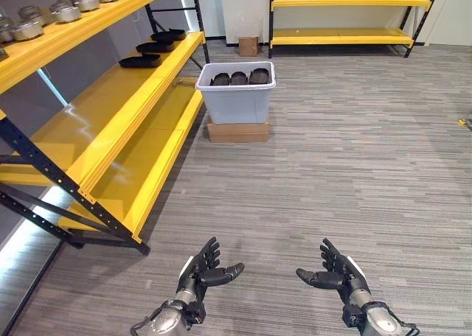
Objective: Move parts from the plastic box to the shelf.
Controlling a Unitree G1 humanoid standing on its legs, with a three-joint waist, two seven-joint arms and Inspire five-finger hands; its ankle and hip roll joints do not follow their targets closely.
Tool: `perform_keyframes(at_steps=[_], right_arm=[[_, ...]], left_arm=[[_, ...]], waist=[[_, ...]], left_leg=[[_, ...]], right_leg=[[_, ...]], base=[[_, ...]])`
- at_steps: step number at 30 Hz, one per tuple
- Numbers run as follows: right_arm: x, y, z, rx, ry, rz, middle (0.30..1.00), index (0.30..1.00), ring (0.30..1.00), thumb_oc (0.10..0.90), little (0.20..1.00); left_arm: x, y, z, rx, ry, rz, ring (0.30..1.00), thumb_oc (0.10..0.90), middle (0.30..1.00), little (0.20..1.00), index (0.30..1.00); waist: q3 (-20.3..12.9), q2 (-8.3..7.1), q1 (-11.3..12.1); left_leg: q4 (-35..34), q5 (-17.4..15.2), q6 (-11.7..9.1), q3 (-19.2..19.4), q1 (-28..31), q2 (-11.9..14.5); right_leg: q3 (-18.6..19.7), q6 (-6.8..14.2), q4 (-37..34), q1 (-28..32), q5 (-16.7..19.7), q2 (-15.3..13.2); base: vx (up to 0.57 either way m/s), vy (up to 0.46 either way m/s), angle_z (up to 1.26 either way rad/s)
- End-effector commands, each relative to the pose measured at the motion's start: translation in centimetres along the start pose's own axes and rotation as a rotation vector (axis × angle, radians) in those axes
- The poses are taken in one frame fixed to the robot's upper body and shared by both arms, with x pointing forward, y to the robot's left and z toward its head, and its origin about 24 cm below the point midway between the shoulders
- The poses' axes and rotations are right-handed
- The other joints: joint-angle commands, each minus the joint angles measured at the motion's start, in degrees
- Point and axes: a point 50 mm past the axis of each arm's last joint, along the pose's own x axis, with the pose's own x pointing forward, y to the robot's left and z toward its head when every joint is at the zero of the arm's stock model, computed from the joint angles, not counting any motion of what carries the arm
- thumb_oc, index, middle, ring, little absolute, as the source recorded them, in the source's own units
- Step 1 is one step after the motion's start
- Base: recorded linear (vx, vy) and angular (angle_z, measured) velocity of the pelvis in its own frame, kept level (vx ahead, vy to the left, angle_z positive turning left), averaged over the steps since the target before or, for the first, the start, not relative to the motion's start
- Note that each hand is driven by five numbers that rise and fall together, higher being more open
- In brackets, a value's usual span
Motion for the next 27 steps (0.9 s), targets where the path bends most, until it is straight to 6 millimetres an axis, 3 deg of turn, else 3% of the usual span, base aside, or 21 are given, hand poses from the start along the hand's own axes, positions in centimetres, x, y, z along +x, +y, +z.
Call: perform_keyframes(at_steps=[1,3,5,6,7,9,11,12,16,18,20,23,25,27], right_arm=[[1.7,1.1,4.6,0.049,-0.221,0.036,1.0,1.0,1.0,0.9,1.0],[1.7,1.2,4.7,0.045,-0.223,0.039,1.0,1.0,1.0,0.9,1.0],[1.6,1.3,4.6,0.044,-0.22,0.039,1.0,1.0,1.0,0.9,1.0],[1.7,1.3,4.6,0.048,-0.221,0.041,1.0,1.0,1.0,0.9,1.0],[1.7,1.3,4.8,0.05,-0.228,0.045,1.0,1.0,1.0,0.9,1.0],[1.8,1.4,5.2,0.054,-0.245,0.051,1.0,1.0,1.0,0.9,1.0],[1.9,1.4,5.2,0.057,-0.246,0.047,1.0,1.0,1.0,0.9,1.0],[2.1,1.6,5.4,0.051,-0.25,0.046,1.0,1.0,1.0,0.9,1.0],[2.2,1.7,6.2,0.044,-0.277,0.049,1.0,1.0,1.0,0.9,1.0],[2.1,1.5,5.9,0.056,-0.268,0.034,1.0,1.0,1.0,0.9,1.0],[2.2,1.3,6.5,0.064,-0.291,0.028,1.0,1.0,1.0,0.9,1.0],[2.3,1.1,7.1,0.069,-0.313,0.027,1.0,1.0,1.0,0.9,1.0],[2.3,1.0,7.0,0.074,-0.312,0.024,1.0,1.0,1.0,0.9,1.0],[2.3,0.8,7.5,0.065,-0.33,0.018,1.0,1.0,1.0,0.9,1.0]], left_arm=[[1.2,0.2,5.9,0.033,-0.266,-0.018,1.0,0.9,1.0,1.0,1.0],[1.2,0.0,6.1,0.038,-0.273,-0.023,1.0,0.9,1.0,1.0,1.0],[1.1,0.1,6.0,0.047,-0.268,-0.017,1.0,0.9,1.0,1.0,1.0],[1.2,0.1,5.9,0.048,-0.262,-0.019,1.0,0.9,1.0,1.0,1.0],[1.2,0.1,5.9,0.05,-0.265,-0.018,1.0,0.9,1.0,1.0,1.0],[1.2,0.0,6.2,0.046,-0.276,-0.024,1.0,0.9,1.0,1.0,1.0],[1.4,0.0,6.1,0.052,-0.273,-0.025,1.0,0.9,1.0,1.0,1.0],[1.6,-0.1,6.3,0.056,-0.276,-0.025,1.0,0.9,1.0,1.0,1.0],[1.9,-0.3,6.8,0.054,-0.297,-0.025,1.0,0.9,1.0,1.0,1.0],[2.0,-0.7,6.3,0.047,-0.281,-0.033,1.0,0.9,1.0,1.0,1.0],[2.3,-1.4,6.5,0.043,-0.282,-0.053,1.0,0.9,1.0,1.0,1.0],[2.4,-1.7,6.8,0.034,-0.292,-0.065,1.0,0.9,1.0,1.0,1.0],[2.5,-1.7,6.8,0.042,-0.285,-0.068,1.0,0.9,1.0,1.0,1.0],[2.6,-1.7,7.2,0.039,-0.293,-0.062,1.0,0.9,1.0,1.0,1.0]], waist=[[1.2,-3.12,0.0],[2.9,-2.14,-0.4],[3.7,-1.39,-0.6],[3.8,-1.09,-1.1],[4.0,-1.12,-1.5],[4.5,-1.53,-2.0],[4.3,-2.47,-2.4],[4.1,-3.02,-2.9],[3.9,-3.0,-3.5],[2.3,-3.05,-4.1],[0.8,-2.41,-5.0],[-0.7,-1.0,-5.5],[-1.0,-0.93,-5.8],[-0.3,-1.51,-5.2]], left_leg=[[7.0,-6.7,1.3,-2.9,-1.6,0.4],[6.7,-7.1,2.6,-3.1,-0.1,-0.3],[5.5,-7.6,3.3,-3.1,2.2,-0.9],[4.7,-7.9,3.2,-3.2,3.4,-1.1],[4.2,-8.1,3.1,-3.6,4.5,-1.3],[3.6,-9.0,3.0,-4.2,5.9,-2.0],[2.3,-10.2,2.2,-4.8,7.9,-2.9],[1.4,-11.3,1.2,-5.5,10.3,-2.8],[0.6,-13.4,-0.5,-6.4,14.4,-1.2],[1.5,-14.9,-1.4,-6.6,16.0,0.5],[4.5,-13.7,-2.7,-6.7,15.6,2.9],[10.6,-8.8,-4.8,-7.2,13.9,6.5],[17.5,-3.1,-5.6,-7.2,11.8,7.9],[33.2,4.2,-6.2,-6.7,6.4,10.0]], right_leg=[[4.4,4.4,16.6,-5.0,10.9,-6.2],[4.9,4.5,23.2,-8.5,15.2,-6.5],[4.1,4.1,25.8,-11.7,14.4,-7.0],[4.1,3.5,24.9,-13.4,12.4,-5.0],[3.9,2.9,22.2,-14.9,10.3,-2.5],[2.1,2.2,16.3,-15.9,8.8,-0.7],[-0.2,2.2,4.2,-15.3,10.0,-0.5],[-0.6,3.0,-4.2,-15.3,13.1,0.1],[-0.9,4.2,-7.3,-15.7,16.2,-0.5],[-1.3,3.1,-8.1,-13.9,16.2,0.5],[-0.9,2.0,-7.1,-13.0,15.2,2.4],[-1.4,-0.4,-4.4,-13.3,11.9,5.6],[-0.3,-2.4,-4.5,-10.9,10.3,8.3],[-0.5,-4.7,-5.2,-8.0,8.5,10.2]], base=[[0.01,0.148,0.24],[0.04,0.216,0.21],[0.12,0.189,0.13],[0.19,0.084,0.0],[0.2,0.05,0.0],[0.21,-0.002,-0.1],[0.32,-0.081,0.11],[0.29,-0.085,0.23],[0.34,-0.107,0.38],[0.39,-0.181,0.36],[0.42,-0.217,0.58],[0.41,-0.224,0.35],[0.41,-0.242,-0.1],[0.37,-0.279,-0.21]])
